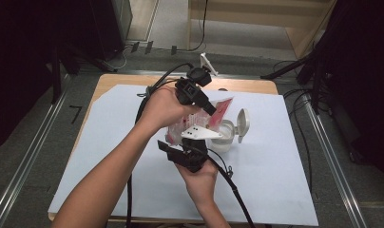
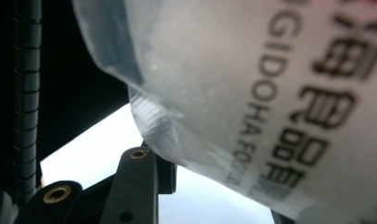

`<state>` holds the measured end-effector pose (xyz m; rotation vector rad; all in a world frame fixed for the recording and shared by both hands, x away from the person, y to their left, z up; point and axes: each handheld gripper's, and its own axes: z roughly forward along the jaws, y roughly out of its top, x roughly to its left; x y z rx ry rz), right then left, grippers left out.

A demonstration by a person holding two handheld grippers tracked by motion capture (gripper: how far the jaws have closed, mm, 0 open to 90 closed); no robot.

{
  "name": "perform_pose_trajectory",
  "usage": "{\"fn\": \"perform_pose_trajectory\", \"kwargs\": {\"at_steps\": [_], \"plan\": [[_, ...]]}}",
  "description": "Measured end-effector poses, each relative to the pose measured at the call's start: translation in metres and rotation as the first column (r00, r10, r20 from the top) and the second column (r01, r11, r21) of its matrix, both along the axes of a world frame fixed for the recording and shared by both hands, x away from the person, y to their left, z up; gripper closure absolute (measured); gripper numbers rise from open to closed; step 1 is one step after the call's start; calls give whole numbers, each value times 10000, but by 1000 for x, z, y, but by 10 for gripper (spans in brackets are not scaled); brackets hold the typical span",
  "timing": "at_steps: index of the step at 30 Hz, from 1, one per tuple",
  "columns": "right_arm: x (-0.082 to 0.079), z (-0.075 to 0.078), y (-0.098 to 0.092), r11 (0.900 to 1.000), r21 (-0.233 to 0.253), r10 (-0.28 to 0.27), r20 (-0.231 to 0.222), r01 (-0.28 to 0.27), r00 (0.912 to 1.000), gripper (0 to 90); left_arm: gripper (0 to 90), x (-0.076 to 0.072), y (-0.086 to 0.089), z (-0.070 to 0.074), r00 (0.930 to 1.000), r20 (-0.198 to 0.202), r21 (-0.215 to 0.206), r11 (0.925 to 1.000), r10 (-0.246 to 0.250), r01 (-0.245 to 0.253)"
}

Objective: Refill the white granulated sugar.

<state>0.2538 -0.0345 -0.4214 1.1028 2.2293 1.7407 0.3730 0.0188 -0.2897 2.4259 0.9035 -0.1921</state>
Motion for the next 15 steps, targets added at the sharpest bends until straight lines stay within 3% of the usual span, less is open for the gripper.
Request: {"fn": "perform_pose_trajectory", "kwargs": {"at_steps": [5,10,15], "plan": [[0,7,-2,9998,186,10,-181,-6,9998,599,839,7,-5,3,9997,-232,-85,9999,76,-78],[2,12,-7,9993,384,43,-435,-26,9990,600,836,10,-13,7,9996,-201,-24,9998,182,-182],[0,15,-11,9997,252,42,-433,-31,9991,615,835,12,-17,7,9990,-439,227,9997,16,-6]]}}
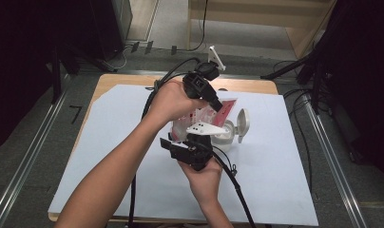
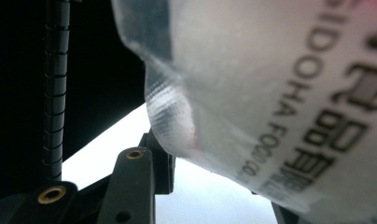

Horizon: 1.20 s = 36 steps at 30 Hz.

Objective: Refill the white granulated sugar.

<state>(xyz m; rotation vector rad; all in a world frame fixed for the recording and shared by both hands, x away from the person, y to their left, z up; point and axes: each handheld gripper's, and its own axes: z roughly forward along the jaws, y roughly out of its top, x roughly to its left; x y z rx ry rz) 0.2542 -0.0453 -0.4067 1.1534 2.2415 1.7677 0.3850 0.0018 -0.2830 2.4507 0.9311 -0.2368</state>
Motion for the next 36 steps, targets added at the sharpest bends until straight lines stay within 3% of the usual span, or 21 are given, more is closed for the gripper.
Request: {"fn": "perform_pose_trajectory", "kwargs": {"at_steps": [19,36], "plan": [[-4,3,1,10000,-95,17,-25,-18,10000,591,838,-2,-1,1,9997,164,162,9998,-157,154],[-4,-9,5,9990,-398,197,219,-188,9996,588,824,-14,16,-6,9977,607,-395,9987,-295,319]]}}
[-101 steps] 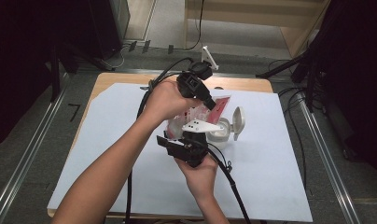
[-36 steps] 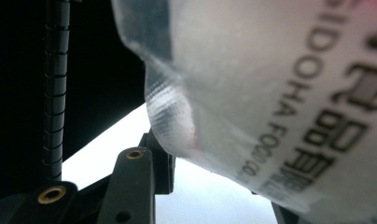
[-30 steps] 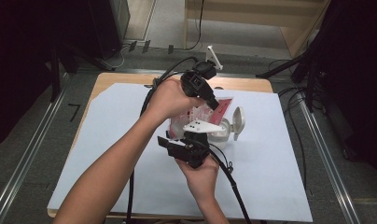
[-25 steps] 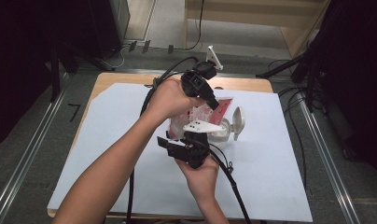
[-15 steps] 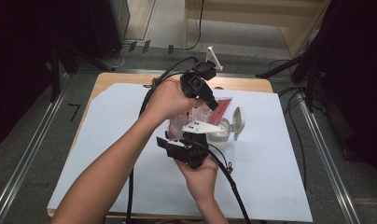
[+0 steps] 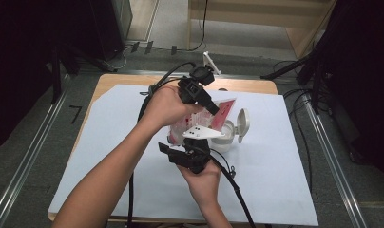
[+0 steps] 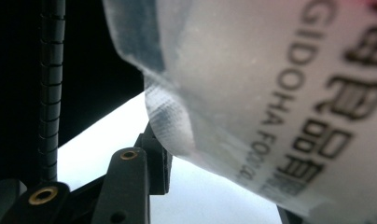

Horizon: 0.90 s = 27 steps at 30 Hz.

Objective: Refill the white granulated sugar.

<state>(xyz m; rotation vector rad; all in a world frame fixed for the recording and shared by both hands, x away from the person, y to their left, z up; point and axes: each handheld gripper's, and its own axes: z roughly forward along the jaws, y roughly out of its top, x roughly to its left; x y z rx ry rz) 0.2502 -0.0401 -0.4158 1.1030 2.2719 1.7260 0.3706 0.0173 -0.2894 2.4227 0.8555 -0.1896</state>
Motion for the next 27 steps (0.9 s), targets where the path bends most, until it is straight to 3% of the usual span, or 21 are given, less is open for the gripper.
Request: {"fn": "perform_pose_trajectory", "kwargs": {"at_steps": [8,11,20,27], "plan": [[-2,-9,2,9989,-463,56,218,-46,9997,620,859,-10,12,-6,9990,448,-142,9999,-71,77],[-2,-12,3,9992,-396,90,210,-81,9997,617,869,-12,14,-8,9989,473,-269,9996,-27,40],[-5,-24,8,9964,-828,214,220,-195,9995,617,869,-21,31,-15,9975,657,-598,9978,-260,300],[-6,-29,11,9946,-1001,285,229,-261,9993,618,866,-25,40,-21,9974,703,-913,9955,-170,234]]}}
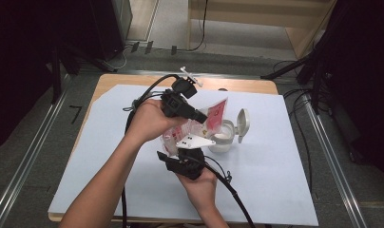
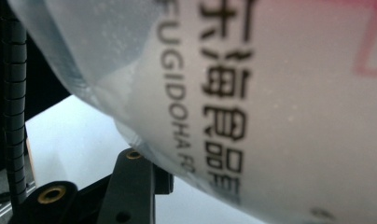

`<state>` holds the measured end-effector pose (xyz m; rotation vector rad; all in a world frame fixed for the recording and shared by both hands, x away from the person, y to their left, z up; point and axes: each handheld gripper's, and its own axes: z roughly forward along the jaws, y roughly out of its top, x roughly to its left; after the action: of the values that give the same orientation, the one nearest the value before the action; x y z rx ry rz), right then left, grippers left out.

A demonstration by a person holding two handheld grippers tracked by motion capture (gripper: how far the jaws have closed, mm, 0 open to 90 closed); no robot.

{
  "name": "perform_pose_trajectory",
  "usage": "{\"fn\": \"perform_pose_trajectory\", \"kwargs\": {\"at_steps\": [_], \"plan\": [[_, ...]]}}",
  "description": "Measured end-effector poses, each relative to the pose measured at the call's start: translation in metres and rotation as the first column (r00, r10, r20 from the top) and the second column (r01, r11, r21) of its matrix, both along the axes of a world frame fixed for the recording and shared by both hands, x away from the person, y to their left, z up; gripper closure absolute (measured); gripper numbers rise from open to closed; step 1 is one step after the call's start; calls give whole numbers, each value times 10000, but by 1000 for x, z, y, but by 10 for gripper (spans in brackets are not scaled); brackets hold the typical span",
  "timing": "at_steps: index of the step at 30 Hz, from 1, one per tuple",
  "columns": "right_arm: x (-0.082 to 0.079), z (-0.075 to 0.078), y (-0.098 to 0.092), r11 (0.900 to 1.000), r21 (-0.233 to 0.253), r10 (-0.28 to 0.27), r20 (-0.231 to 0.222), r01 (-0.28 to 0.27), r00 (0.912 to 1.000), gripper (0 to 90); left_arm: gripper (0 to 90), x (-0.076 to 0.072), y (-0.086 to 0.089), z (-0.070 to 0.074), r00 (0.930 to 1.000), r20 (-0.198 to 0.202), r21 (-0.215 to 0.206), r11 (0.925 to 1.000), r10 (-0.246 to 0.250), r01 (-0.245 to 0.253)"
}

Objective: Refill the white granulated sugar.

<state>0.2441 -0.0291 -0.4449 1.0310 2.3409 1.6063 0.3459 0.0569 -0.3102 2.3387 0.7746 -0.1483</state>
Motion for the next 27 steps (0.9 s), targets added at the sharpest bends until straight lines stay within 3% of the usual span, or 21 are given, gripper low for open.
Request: {"fn": "perform_pose_trajectory", "kwargs": {"at_steps": [3,8,14,27], "plan": [[-1,-4,1,9997,-189,158,84,-156,9998,616,862,-6,6,-2,9995,314,-9,10000,6,-5],[-2,-8,3,9987,-400,335,150,-329,9993,616,871,-9,12,-9,9996,240,-294,9995,131,-124],[-4,-13,4,9972,-625,432,271,-414,9987,612,873,-8,27,-16,9996,-45,-1138,9931,293,-296],[-2,-23,-2,9983,-498,311,111,-305,9995,591,881,-7,44,-20,9977,16,-1386,9880,684,-675]]}}
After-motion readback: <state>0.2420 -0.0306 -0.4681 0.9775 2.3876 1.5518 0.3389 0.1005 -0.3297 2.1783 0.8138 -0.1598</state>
